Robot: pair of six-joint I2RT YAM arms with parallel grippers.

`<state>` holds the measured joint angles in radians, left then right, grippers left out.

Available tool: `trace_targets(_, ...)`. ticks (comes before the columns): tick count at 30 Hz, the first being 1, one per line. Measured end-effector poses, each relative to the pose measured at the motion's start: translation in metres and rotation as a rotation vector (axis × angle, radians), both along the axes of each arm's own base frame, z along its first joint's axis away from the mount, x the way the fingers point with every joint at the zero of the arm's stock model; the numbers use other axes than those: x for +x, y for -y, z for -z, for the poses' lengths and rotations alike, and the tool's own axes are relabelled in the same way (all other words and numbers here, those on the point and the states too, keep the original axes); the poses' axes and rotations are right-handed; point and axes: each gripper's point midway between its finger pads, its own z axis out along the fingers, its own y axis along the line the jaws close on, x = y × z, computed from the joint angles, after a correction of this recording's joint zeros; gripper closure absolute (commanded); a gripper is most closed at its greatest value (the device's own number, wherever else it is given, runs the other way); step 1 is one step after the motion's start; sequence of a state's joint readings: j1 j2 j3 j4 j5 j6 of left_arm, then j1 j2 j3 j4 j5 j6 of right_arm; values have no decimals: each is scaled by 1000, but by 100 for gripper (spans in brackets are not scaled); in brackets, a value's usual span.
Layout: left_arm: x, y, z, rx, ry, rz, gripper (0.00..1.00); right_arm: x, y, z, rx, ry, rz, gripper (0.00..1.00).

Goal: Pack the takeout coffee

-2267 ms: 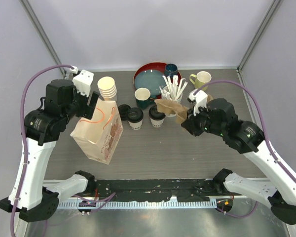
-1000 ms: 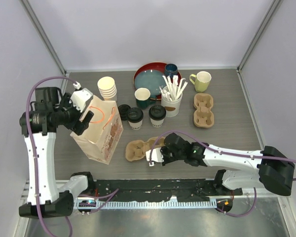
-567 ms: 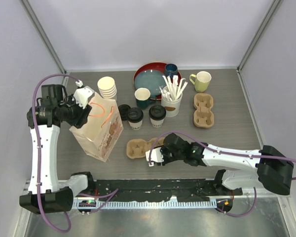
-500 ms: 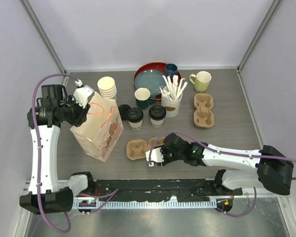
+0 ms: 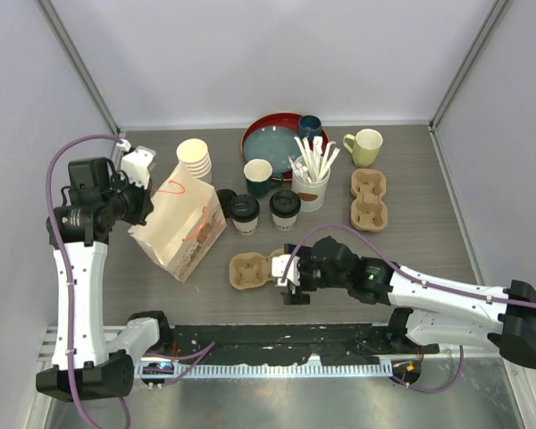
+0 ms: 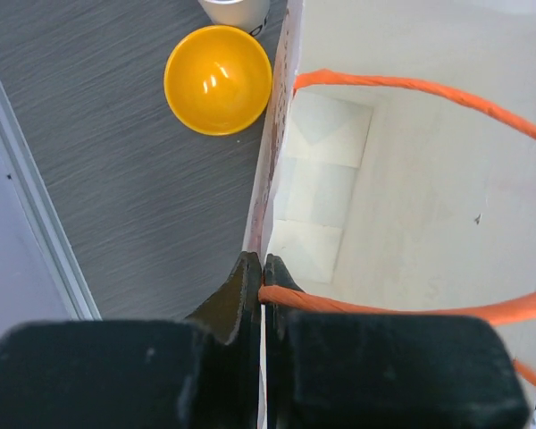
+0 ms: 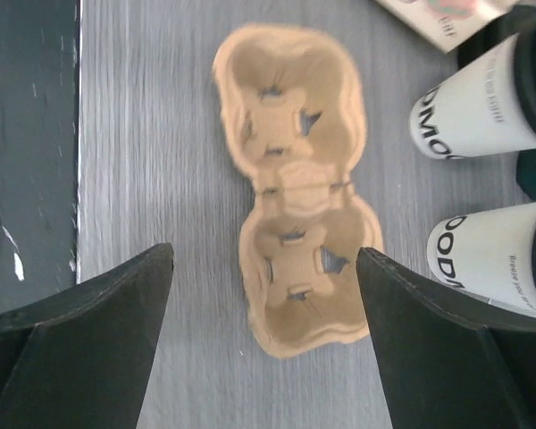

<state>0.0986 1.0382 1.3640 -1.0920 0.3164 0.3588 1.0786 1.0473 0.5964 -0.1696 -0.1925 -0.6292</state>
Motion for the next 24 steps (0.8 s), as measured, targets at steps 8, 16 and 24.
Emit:
trace_targets(8,-6,-1,-5,-29,7,-74,100,42,-50,-69,288,-320,503,14)
trace_targets(16,-14,-2,-6,-8,-3,-95,100,61,-81,-17,157,-414,924,21)
trace_targets(24,-26,-1,-6,3,-20,-87,100,56,-54,38,-27,-401,1111,18)
